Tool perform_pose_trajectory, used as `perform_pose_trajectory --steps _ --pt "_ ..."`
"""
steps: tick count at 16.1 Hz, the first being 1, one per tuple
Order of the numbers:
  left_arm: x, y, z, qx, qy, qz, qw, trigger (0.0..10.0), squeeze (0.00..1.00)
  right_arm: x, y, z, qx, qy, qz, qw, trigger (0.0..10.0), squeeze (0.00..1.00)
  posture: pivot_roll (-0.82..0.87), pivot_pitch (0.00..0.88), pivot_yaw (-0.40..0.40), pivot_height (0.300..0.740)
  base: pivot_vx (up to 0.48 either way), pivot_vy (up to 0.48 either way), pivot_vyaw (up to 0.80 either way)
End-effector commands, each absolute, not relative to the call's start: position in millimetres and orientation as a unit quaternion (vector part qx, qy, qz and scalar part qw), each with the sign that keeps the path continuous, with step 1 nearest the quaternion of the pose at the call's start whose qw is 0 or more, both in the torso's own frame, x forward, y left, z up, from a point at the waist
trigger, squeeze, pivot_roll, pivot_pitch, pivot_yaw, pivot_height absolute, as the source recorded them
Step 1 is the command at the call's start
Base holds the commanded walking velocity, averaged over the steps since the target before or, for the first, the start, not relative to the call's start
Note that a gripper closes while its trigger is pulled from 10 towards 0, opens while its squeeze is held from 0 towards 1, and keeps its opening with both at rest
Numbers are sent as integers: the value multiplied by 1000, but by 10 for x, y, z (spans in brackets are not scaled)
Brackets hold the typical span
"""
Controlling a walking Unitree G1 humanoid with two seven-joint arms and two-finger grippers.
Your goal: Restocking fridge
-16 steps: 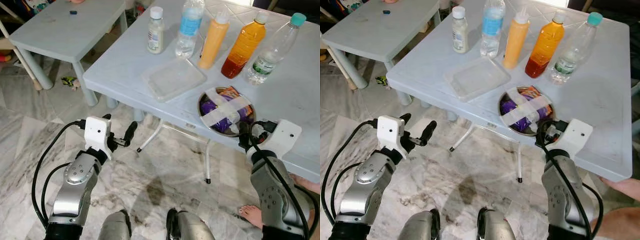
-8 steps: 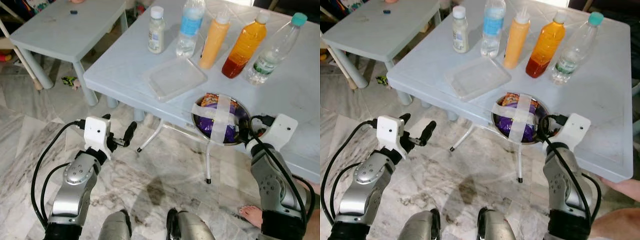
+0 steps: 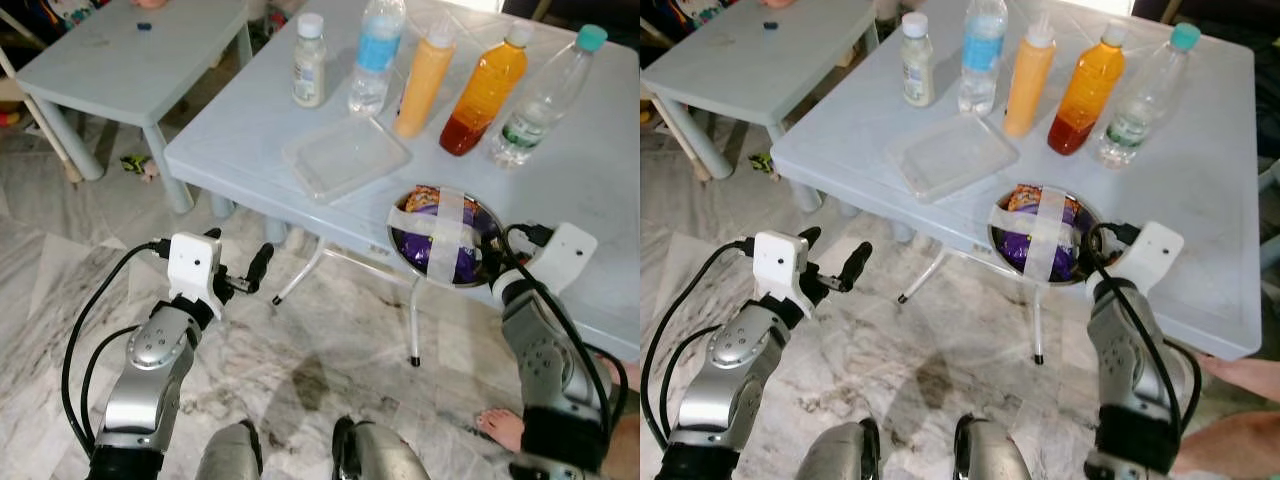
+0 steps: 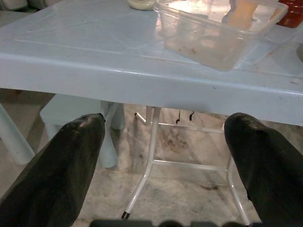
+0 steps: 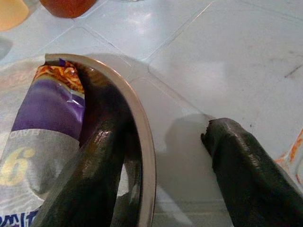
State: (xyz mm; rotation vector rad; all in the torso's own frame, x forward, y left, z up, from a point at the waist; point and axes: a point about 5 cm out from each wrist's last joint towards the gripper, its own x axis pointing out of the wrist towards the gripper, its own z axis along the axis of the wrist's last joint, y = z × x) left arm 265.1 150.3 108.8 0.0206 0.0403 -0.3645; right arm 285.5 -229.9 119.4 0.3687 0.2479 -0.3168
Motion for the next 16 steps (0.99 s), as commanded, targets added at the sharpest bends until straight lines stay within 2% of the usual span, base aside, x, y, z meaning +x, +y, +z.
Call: perform_pose_trajectory --steps 1,12,16 --pt "2632 1497 1074 14 25 -188 982 10000 0 2845 -2321 1068 185 156 -164 956 0 0 72 180 -20 740 0 0 0" --pt "2636 1500 1088 19 23 -190 981 10000 0 2885 -2327 1053 212 162 -179 947 0 0 76 192 -19 740 0 0 0" --pt "2644 1511 1090 23 25 -190 981 10000 0 2891 -2256 1058 215 162 -173 947 0 0 81 207 -24 740 0 0 0"
